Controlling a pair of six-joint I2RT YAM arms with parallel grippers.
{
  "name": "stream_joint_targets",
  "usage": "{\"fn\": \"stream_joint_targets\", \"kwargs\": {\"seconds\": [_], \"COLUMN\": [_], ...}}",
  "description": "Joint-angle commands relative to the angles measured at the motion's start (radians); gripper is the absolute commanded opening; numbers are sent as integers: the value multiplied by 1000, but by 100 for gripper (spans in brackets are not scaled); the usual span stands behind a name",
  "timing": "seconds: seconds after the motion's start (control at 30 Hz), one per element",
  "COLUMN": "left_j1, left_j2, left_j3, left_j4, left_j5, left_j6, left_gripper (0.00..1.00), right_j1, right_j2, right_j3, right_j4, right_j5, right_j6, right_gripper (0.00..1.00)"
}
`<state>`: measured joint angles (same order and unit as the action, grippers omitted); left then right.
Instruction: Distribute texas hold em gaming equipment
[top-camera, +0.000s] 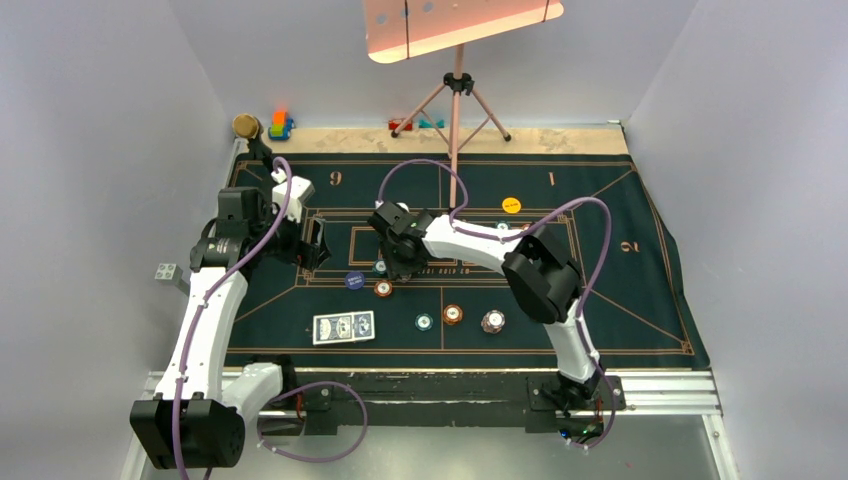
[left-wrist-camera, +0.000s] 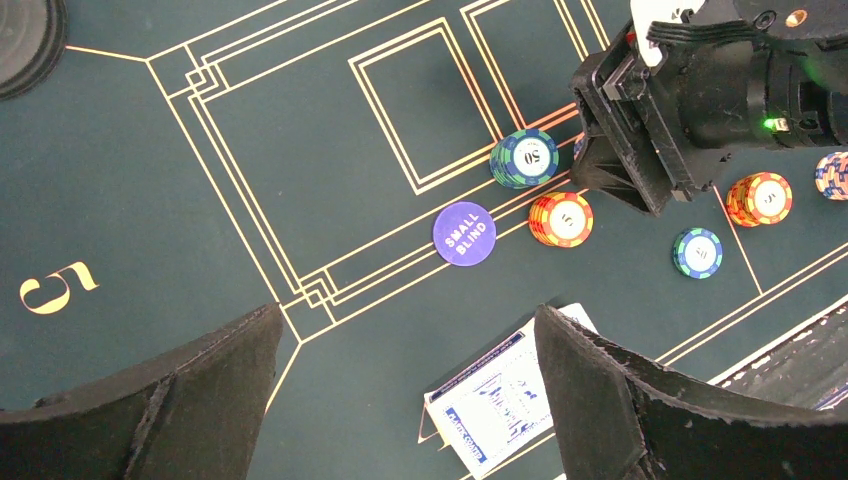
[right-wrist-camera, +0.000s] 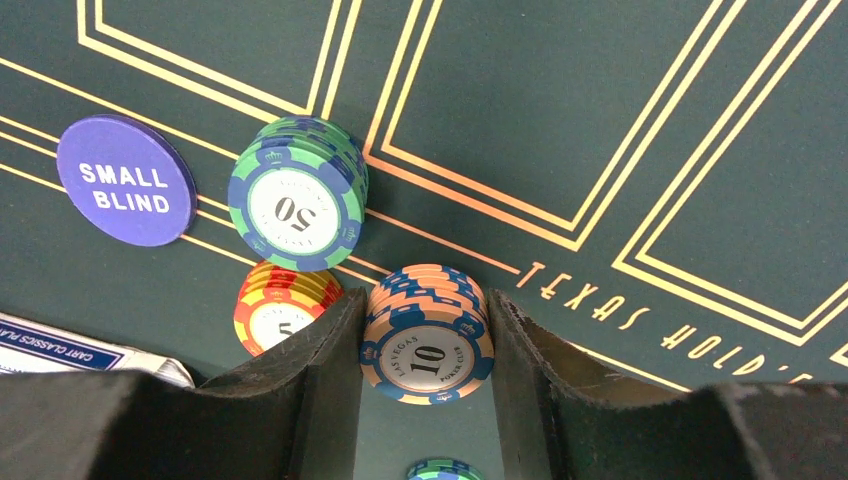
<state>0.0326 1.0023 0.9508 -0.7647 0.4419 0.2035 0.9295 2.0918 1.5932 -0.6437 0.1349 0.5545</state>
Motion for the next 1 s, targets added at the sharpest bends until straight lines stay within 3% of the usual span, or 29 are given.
{"fn": "stream_joint_targets", "kwargs": {"seconds": [0.0, 0.27, 0.47, 0.77, 0.97], "left_j1": [8, 8, 9, 8, 8], "left_j2": [-16, -18, -20, -23, -23], "left_j3": [-7, -6, -4, -6, -6], "left_j4": [24, 24, 19, 17, 17], "left_j5": [12, 14, 18, 23, 24], "left_j6": [20, 21, 19, 19, 20], "left_gripper": [100, 100, 100, 100, 100], "right_j1": [3, 3, 3, -10, -63], "right_j2": [15, 29, 30, -120, -335], "right_j3": [50, 51, 71, 55, -96], "right_j4": [36, 14, -4, -85, -133], "right_j5": [-18, -9, -8, 100, 148], "right_j6": [-16, -13, -27, -42, -5], "right_gripper": [31, 53, 63, 65, 67]}}
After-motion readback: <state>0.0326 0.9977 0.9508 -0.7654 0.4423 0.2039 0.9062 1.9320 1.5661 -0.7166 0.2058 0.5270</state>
